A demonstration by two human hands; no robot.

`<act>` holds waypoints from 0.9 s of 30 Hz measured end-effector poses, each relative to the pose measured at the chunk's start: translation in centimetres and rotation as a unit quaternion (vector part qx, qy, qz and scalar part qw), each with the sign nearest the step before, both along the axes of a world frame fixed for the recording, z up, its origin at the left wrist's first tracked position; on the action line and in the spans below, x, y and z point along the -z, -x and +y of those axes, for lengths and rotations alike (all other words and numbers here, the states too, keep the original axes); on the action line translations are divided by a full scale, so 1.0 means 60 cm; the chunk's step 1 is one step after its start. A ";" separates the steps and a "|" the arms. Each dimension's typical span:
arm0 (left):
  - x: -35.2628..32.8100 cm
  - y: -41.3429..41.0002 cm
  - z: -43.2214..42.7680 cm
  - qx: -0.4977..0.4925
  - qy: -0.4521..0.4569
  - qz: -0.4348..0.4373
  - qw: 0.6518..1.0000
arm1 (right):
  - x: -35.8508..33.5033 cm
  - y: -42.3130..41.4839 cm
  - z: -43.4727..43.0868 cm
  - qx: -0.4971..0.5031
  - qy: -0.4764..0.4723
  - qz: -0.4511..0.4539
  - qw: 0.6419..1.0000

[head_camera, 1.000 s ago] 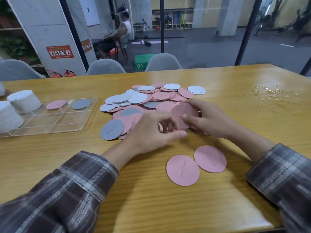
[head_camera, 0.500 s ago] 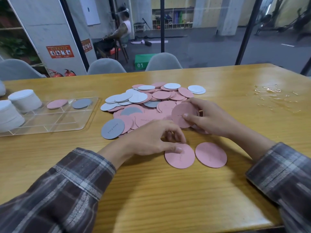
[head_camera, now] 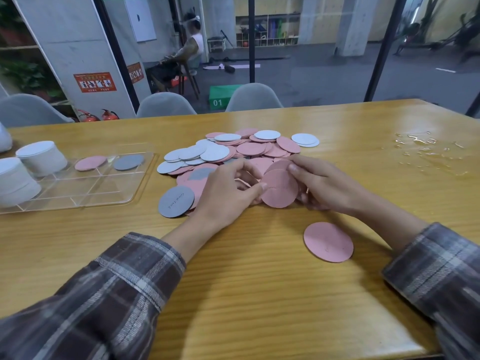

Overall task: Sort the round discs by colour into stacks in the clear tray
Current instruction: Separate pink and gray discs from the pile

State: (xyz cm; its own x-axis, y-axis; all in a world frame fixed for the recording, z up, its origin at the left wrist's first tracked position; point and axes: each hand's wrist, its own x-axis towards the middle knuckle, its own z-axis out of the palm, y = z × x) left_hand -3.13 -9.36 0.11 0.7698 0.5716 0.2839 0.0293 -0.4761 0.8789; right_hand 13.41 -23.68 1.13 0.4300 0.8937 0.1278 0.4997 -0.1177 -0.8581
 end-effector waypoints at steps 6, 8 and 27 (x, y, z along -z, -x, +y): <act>0.001 -0.021 -0.010 -0.036 0.017 -0.018 0.999 | -0.001 -0.005 -0.001 -0.015 0.010 -0.144 0.989; 0.001 -0.024 -0.012 -0.046 -0.028 -0.027 0.998 | -0.001 -0.008 -0.002 -0.015 0.009 -0.139 0.990; 0.005 -0.013 -0.035 0.220 -0.201 0.145 0.944 | -0.002 -0.031 -0.004 0.060 -0.006 -0.185 0.981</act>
State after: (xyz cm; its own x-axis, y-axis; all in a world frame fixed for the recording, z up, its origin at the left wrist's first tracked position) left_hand -2.37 -11.44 -0.18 0.9861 0.0706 0.1503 -0.0364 -0.7911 0.6106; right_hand 15.29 -23.91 1.23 0.4538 0.8373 0.3049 0.7605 -0.1856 -0.6223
